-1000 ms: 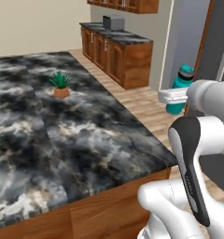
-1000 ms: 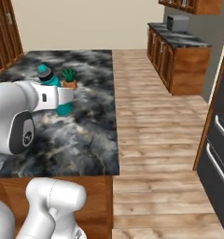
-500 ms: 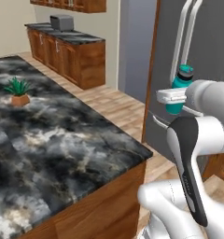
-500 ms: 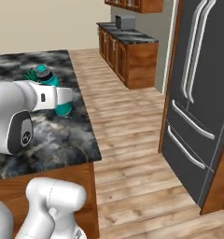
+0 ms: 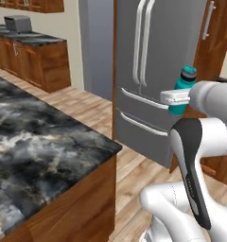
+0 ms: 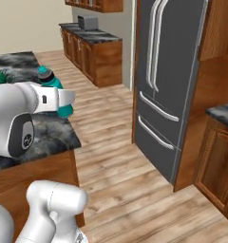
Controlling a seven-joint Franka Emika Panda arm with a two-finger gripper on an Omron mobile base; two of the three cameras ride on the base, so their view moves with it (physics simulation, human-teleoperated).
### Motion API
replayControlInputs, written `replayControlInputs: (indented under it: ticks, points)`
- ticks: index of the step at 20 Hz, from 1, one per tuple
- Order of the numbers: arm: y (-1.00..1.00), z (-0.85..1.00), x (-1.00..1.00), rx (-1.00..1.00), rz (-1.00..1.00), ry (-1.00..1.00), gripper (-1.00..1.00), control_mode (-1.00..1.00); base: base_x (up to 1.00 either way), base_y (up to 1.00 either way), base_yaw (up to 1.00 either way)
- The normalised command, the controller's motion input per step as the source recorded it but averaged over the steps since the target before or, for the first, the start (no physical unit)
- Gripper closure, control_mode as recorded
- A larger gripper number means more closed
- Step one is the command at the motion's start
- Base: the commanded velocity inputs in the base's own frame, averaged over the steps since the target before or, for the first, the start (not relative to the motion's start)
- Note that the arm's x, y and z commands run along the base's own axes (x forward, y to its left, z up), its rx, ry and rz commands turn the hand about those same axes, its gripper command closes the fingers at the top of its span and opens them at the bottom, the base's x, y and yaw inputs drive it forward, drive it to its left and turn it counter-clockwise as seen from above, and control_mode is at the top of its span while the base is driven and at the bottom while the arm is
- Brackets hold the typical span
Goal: Pick the water bottle from the counter and place it in the open cabinet.
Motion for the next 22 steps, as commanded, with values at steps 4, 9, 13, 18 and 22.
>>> replayControlInputs:
  ticks: [4,9,13,18,22]
  points:
    - [0.0,0.0,0.0,0.0,0.0,0.0,1.0,1.0,-0.24,-0.08,-0.33]
    - [0.0,0.0,0.0,0.0,0.0,0.0,1.0,1.0,0.12,-0.4,-0.48]
    - [0.0,0.0,0.0,0.0,0.0,0.0,1.0,1.0,0.13,-0.27,-0.44]
    - [0.0,0.0,0.0,0.0,0.0,0.0,1.0,1.0,0.24,-0.42,-0.3]
    - [0.0,0.0,0.0,0.0,0.0,0.0,1.0,1.0,0.26,-0.4,-0.26]
